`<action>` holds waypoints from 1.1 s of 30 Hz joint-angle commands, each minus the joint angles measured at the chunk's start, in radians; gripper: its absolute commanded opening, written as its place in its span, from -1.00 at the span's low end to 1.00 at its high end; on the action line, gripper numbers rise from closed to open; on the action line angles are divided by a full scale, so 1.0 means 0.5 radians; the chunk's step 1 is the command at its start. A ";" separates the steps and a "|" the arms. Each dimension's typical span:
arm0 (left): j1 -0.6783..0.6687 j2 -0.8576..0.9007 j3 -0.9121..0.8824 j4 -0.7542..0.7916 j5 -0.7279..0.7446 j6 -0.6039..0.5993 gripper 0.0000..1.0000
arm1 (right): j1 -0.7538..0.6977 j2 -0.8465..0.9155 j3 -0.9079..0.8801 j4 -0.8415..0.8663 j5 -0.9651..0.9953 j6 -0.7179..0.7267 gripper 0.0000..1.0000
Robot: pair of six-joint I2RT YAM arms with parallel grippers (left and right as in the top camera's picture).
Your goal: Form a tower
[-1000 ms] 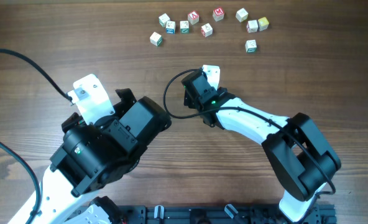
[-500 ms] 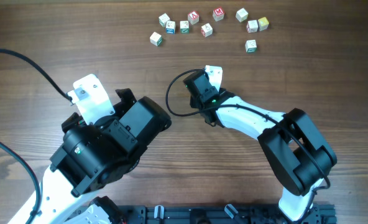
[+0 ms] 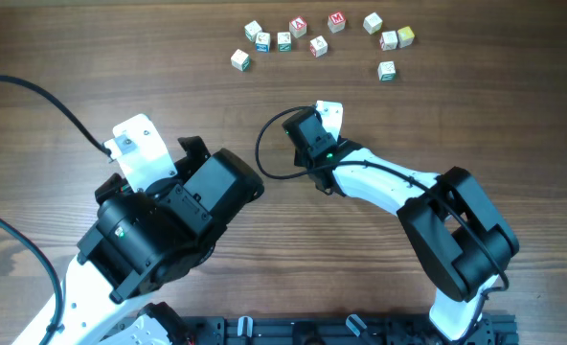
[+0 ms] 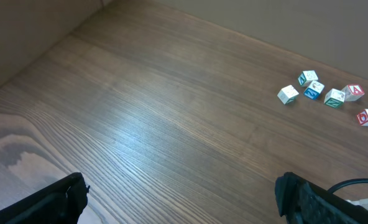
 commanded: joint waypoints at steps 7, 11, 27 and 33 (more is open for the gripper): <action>0.002 0.008 -0.007 -0.002 -0.005 -0.034 1.00 | -0.006 0.036 0.052 0.008 0.040 -0.002 -0.42; 0.002 0.008 -0.007 -0.002 -0.005 -0.034 1.00 | -0.006 0.035 0.053 0.003 0.000 -0.008 0.50; 0.002 0.008 -0.007 -0.002 -0.005 -0.034 1.00 | -0.036 -0.587 0.510 -0.793 -0.265 0.046 0.99; 0.002 0.008 -0.007 -0.002 -0.005 -0.034 1.00 | -0.182 -0.394 0.587 -0.859 -0.473 -0.107 0.99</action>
